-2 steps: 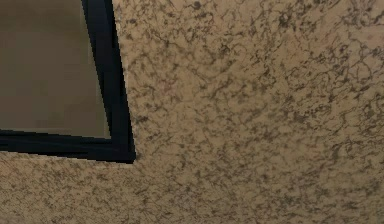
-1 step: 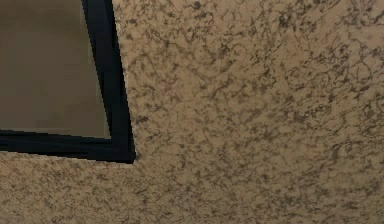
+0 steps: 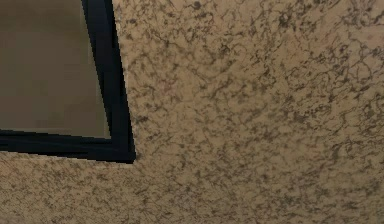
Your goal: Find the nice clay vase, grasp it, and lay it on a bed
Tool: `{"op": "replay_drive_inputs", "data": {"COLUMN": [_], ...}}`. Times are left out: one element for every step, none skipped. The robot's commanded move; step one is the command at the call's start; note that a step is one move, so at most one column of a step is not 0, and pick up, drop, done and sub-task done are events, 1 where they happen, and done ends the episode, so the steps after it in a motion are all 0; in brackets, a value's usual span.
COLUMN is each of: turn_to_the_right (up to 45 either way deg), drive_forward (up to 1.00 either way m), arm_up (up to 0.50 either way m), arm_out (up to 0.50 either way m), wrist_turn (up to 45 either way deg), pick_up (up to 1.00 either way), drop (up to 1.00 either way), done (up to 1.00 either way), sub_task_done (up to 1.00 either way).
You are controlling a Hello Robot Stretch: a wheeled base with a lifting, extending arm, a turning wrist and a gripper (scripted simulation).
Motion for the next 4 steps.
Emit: {"op": "replay_drive_inputs", "data": {"turn_to_the_right": [45.0,6.0,0.0,-30.0], "drive_forward": [0.0,0.0,0.4,0.0], "arm_up": [0.0,0.0,0.0,0.0], "arm_out": [0.0,0.0,0.0,0.0], "wrist_turn": [0.0,0.0,0.0,0.0], "pick_up": [0.0,0.0,0.0,0.0], "drop": [0.0,0.0,0.0,0.0], "done": [0.0,0.0,0.0,0.0], "sub_task_done": [0.0,0.0,0.0,0.0]}}
